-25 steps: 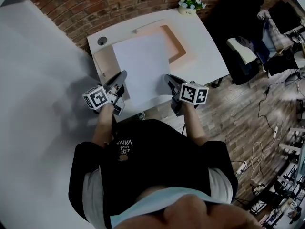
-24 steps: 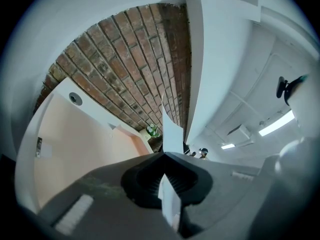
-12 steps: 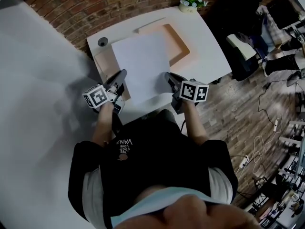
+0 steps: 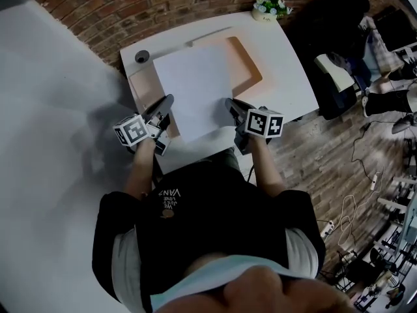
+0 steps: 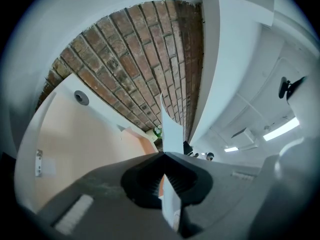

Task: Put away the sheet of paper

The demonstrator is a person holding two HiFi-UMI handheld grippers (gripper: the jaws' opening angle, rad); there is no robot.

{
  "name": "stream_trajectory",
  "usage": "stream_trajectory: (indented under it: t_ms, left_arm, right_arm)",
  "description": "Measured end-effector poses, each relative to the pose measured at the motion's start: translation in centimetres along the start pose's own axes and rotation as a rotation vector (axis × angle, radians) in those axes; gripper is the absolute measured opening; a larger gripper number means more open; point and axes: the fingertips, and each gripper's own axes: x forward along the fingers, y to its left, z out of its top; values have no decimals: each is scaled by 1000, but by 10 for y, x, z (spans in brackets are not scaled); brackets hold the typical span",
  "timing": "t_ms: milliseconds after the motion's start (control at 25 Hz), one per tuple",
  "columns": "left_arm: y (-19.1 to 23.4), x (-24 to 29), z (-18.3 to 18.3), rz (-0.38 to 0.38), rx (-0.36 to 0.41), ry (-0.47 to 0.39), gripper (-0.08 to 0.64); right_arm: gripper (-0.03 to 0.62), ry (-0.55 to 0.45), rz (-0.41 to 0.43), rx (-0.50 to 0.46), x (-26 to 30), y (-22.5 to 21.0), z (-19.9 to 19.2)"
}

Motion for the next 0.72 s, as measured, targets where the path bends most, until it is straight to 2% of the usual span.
stream_trajectory:
  t_ms: [720]
  left_arm:
    - [20, 52, -4, 131, -25, -54, 0]
  right_arm:
    - [0, 143, 48, -6, 25, -59, 32]
